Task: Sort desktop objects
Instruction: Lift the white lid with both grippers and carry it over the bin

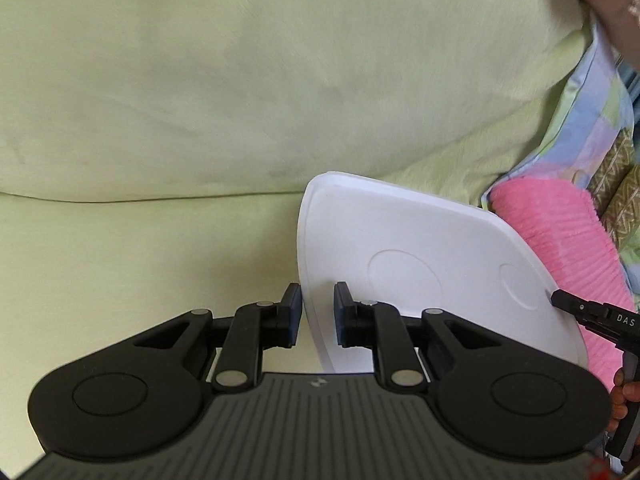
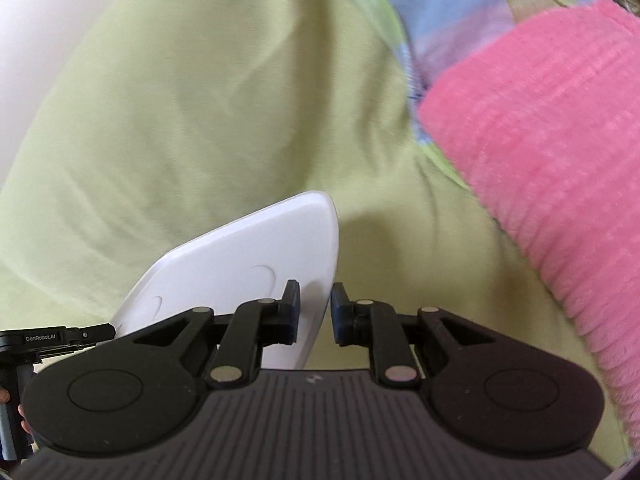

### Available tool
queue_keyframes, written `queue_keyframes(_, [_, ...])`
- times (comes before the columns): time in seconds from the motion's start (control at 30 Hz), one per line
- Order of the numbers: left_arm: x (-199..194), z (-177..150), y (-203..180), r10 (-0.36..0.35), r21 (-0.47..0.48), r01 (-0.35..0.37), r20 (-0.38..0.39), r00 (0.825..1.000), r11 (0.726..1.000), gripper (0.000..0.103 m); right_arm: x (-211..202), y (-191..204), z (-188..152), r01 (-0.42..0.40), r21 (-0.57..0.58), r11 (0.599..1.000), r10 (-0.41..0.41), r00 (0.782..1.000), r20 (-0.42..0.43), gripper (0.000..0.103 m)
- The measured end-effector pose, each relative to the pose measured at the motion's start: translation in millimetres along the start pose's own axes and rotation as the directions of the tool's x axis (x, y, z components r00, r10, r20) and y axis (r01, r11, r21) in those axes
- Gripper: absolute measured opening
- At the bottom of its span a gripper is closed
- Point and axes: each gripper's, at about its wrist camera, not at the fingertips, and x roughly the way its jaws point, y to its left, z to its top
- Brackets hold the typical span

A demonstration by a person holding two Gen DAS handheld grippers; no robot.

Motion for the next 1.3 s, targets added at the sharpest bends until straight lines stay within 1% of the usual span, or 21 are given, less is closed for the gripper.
queue_keyframes(0.37, [-95.5,-31.0,39.7,0.059,-0.04,-0.055,0.105,0.993,0.998,0.018,-27.2,65.3,-22.5,-0.104,-0.094,0.99,0.103,0.995,-0.015,0.015])
queue_keyframes(0.63, [-145.8,-61.7,67.0,0.111,-0.095,-0.097,0.158,0.981,0.991,0.018,-44.2,107.9,-52.6,-0.165,-0.149,0.975,0.159,0.986,-0.056,0.015])
queue_keyframes(0.8, [-171.3,-77.5,85.5,0.131,-0.123,-0.109,0.182,0.975,0.986,0.018,-55.1,126.2,-69.3,-0.193,-0.181,0.964,0.183,0.98,-0.074,0.015])
queue_keyframes(0.87, [-187.6,-88.0,95.4,0.138,-0.132,-0.113,0.191,0.972,0.985,0.018,-59.6,132.1,-76.5,-0.202,-0.192,0.96,0.189,0.978,-0.082,0.015])
queue_keyframes(1.1, [-210.5,-119.8,107.7,0.157,-0.162,-0.125,0.207,0.966,0.979,0.018,-74.5,141.9,-103.1,-0.223,-0.213,0.951,0.204,0.973,-0.11,0.015])
queue_keyframes(1.3, [-220.1,-148.5,117.2,0.178,-0.191,-0.14,0.204,0.963,0.972,0.018,-80.5,142.5,-130.4,-0.235,-0.221,0.947,0.204,0.967,-0.154,0.015])
